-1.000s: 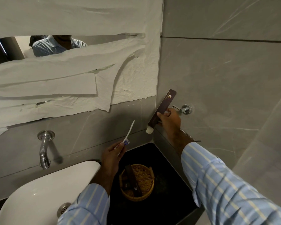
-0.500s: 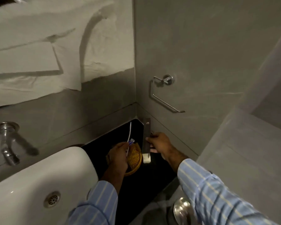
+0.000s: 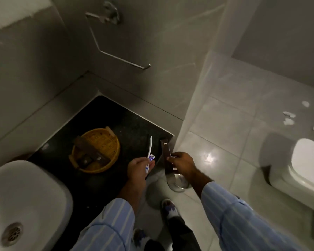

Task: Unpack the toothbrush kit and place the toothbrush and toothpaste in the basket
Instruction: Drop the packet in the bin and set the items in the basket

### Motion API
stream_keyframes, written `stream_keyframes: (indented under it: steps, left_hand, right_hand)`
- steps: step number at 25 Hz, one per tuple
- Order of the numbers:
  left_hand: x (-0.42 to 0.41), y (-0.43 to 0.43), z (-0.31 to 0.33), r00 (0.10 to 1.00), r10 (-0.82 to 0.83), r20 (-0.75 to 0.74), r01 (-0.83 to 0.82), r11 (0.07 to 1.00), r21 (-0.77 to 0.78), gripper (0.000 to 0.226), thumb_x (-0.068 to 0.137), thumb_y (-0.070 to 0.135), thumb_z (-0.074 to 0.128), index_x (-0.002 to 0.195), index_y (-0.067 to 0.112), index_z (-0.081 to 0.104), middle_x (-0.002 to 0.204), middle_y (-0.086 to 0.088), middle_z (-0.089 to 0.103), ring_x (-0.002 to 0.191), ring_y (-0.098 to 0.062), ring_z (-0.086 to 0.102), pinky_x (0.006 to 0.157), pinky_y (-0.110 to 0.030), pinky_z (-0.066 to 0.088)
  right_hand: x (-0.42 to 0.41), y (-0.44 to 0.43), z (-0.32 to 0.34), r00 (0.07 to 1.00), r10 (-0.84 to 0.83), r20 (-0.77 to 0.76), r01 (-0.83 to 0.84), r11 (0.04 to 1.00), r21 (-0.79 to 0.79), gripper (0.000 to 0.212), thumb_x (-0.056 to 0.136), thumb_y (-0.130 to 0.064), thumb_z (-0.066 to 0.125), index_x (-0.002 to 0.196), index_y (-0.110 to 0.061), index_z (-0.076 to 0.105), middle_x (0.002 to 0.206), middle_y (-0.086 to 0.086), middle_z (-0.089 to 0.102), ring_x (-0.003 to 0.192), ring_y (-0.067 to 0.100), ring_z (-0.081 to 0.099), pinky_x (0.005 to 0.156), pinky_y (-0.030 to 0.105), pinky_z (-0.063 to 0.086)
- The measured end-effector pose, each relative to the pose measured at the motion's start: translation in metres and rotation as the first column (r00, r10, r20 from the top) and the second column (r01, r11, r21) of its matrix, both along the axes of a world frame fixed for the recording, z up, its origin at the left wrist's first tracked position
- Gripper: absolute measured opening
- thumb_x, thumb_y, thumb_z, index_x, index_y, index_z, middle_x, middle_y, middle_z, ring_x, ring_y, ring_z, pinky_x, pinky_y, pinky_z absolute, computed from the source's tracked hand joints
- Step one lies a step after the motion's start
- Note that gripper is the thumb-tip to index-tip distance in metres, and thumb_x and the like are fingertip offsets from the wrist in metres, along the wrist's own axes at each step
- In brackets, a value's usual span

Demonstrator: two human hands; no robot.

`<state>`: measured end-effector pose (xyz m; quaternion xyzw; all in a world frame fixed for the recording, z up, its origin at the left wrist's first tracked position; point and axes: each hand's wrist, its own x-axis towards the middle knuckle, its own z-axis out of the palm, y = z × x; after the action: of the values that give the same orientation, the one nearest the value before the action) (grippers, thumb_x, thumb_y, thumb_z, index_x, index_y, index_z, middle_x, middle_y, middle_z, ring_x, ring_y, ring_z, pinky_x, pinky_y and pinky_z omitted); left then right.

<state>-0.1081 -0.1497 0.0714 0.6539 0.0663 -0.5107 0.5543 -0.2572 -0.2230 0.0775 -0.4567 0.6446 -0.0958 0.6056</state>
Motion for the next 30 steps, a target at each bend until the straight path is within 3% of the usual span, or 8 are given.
stream_keyframes:
  steps: [2,5,9,13,20,24,27,30]
  left_hand:
    - [-0.016,-0.003,-0.011,0.998,-0.055,0.009,0.055,0.998,0.028,0.014,0.089,-0.010,0.062,0.102,-0.008,0.063,0.106,-0.032,0.066,0.085,-0.034,0.071,0.069,-0.033,0.062]
    - [-0.032,-0.010,-0.027,0.991,-0.135,0.015,0.134,0.989,0.055,0.011,0.088,-0.006,0.065,0.098,-0.001,0.064,0.109,-0.030,0.067,0.101,-0.040,0.069,0.077,-0.037,0.061]
    - [-0.036,-0.015,-0.044,0.972,-0.223,0.075,0.213,0.969,0.123,0.014,0.085,0.002,0.071,0.097,0.010,0.067,0.108,-0.021,0.070,0.100,-0.034,0.071,0.089,-0.048,0.059]
    - [-0.035,-0.021,-0.055,0.962,-0.248,0.118,0.228,0.961,0.157,0.015,0.085,0.004,0.071,0.098,0.010,0.067,0.109,-0.019,0.071,0.101,-0.034,0.071,0.089,-0.050,0.059]
    - [-0.033,-0.031,-0.065,0.954,-0.257,0.155,0.237,0.962,0.139,0.016,0.084,-0.001,0.070,0.098,0.005,0.066,0.105,-0.021,0.071,0.095,-0.033,0.073,0.088,-0.048,0.059]
    - [-0.030,-0.032,-0.063,0.948,-0.267,0.174,0.253,0.962,0.103,0.017,0.085,0.000,0.070,0.101,0.004,0.064,0.105,-0.021,0.072,0.093,-0.033,0.074,0.082,-0.043,0.061]
    - [-0.024,-0.032,-0.054,0.943,-0.274,0.191,0.264,0.961,0.078,0.017,0.085,0.000,0.071,0.101,0.004,0.065,0.099,-0.019,0.074,0.083,-0.026,0.076,0.071,-0.034,0.063]
    - [-0.012,-0.031,-0.035,0.924,-0.298,0.239,0.292,0.954,0.062,0.016,0.083,-0.001,0.073,0.096,0.007,0.067,0.095,-0.017,0.075,0.074,-0.019,0.077,0.062,-0.024,0.061]
  right_hand:
    - [-0.023,0.001,-0.020,0.997,-0.032,-0.067,0.032,0.999,-0.003,0.013,0.088,-0.032,0.067,0.077,-0.025,0.069,0.079,-0.001,0.072,0.073,0.017,0.071,0.063,0.033,0.061]
    - [-0.055,0.000,-0.051,0.991,-0.104,-0.079,0.111,0.990,0.082,0.015,0.086,-0.031,0.060,0.083,-0.019,0.069,0.086,0.004,0.070,0.078,0.023,0.067,0.076,0.040,0.057]
    - [-0.089,-0.006,-0.075,0.967,-0.228,-0.112,0.248,0.944,0.216,0.006,0.089,-0.016,0.059,0.086,-0.013,0.062,0.094,0.011,0.063,0.071,0.021,0.062,0.067,0.036,0.054]
    - [-0.106,-0.021,-0.102,0.941,-0.229,-0.249,0.278,0.942,0.187,0.027,0.081,-0.007,0.060,0.093,0.016,0.067,0.097,0.034,0.070,0.093,0.046,0.070,0.070,0.042,0.049]
    - [-0.101,-0.047,-0.115,0.915,-0.347,-0.206,0.389,0.894,0.222,0.019,0.085,-0.010,0.063,0.098,0.004,0.069,0.104,0.022,0.066,0.100,0.039,0.065,0.080,0.041,0.054]
    - [-0.110,-0.053,-0.117,0.949,-0.274,-0.154,0.306,0.917,0.255,0.044,0.090,-0.015,0.065,0.131,-0.001,0.059,0.116,0.020,0.066,0.097,0.034,0.066,0.090,0.041,0.055]
    - [-0.100,-0.056,-0.095,0.970,-0.170,-0.174,0.209,0.949,0.235,0.022,0.090,-0.025,0.064,0.102,-0.007,0.068,0.095,0.014,0.068,0.077,0.023,0.064,0.081,0.043,0.058]
    - [-0.072,-0.065,-0.064,0.992,0.014,-0.127,-0.017,1.000,-0.022,0.016,0.085,-0.032,0.071,0.079,-0.017,0.072,0.085,0.009,0.076,0.064,0.012,0.070,0.067,0.031,0.062]
